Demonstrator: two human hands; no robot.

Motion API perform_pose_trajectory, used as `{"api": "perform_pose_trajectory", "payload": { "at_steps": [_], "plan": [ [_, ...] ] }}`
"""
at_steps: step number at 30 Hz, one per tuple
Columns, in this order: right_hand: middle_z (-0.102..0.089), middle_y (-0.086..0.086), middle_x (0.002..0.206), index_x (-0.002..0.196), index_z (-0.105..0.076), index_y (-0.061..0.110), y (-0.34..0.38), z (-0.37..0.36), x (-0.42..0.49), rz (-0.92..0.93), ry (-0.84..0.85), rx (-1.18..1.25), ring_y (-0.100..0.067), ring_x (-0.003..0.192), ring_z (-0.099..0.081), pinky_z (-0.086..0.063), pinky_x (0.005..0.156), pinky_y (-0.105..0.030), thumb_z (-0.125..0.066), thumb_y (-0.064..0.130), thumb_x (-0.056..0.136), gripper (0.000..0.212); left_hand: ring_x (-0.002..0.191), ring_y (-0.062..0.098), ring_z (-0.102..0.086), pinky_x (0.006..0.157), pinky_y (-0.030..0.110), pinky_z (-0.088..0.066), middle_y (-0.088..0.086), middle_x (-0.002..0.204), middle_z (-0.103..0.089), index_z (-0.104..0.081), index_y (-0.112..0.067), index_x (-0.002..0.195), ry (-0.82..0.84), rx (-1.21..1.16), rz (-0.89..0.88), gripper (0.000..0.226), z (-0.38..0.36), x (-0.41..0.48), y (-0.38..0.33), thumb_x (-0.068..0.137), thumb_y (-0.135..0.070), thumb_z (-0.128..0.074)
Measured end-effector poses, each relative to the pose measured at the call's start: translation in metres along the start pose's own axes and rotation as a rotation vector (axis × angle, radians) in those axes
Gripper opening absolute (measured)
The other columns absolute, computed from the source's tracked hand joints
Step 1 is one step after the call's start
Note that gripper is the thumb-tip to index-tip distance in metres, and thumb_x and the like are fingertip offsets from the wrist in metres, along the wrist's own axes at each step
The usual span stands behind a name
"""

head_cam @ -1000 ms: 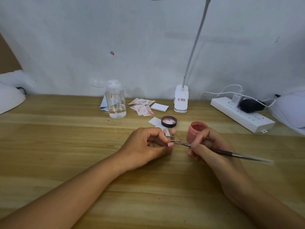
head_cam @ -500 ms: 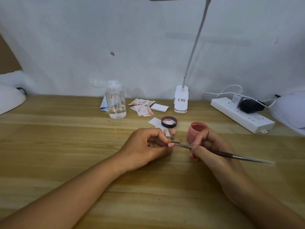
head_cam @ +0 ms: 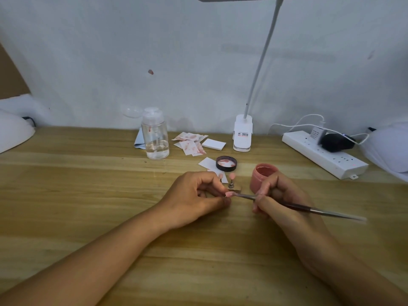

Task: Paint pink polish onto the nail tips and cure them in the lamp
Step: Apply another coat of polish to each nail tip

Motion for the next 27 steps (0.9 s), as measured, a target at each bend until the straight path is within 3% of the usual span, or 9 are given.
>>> {"api": "perform_pose_trajectory", "payload": {
  "at_steps": [5,18,27],
  "plan": [
    [-0.061,-0.003,0.063,0.078,-0.051,0.007,0.0001,0.0006,-0.0003,0.012,0.001,0.015,-0.007,0.060,-0.055,-0.041,0.057,-0.013,-0.056,-0.007,0.086,0.017,0.068,-0.002,-0.064,0.059,0.014,-0.044,-0.006,0.078,-0.075,-0.072,-0.035,0.073,-0.009,0.014,0.010,0.025,0.0004,-0.0001,0.0004,0.077,-0.013,-0.083],
    [-0.057,-0.003,0.060,0.078,-0.050,0.005,0.0003,0.0029,0.0011,0.023,-0.028,0.026,-0.009,0.057,-0.050,-0.039,0.054,-0.015,-0.055,-0.009,0.085,0.015,0.059,-0.009,-0.059,0.053,0.005,-0.040,-0.006,0.074,-0.074,-0.071,-0.027,0.073,-0.005,0.003,0.011,0.024,0.0011,0.0000,-0.0005,0.077,-0.006,-0.082],
    [-0.058,-0.004,0.060,0.078,-0.049,0.004,0.0005,0.0054,0.0013,0.025,-0.047,0.048,-0.007,0.055,-0.050,-0.038,0.053,-0.014,-0.053,-0.009,0.085,0.015,0.058,-0.008,-0.057,0.052,0.007,-0.038,-0.008,0.074,-0.074,-0.072,-0.034,0.071,0.000,0.016,0.005,0.025,0.0008,0.0001,0.0001,0.077,-0.012,-0.083]
  ]
}}
Point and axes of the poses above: each hand's wrist, its own x-axis towards the middle knuckle, its own z-axis out of the back of the hand, y = z × x, the point moved 9 cm from there along x, towards the middle knuckle
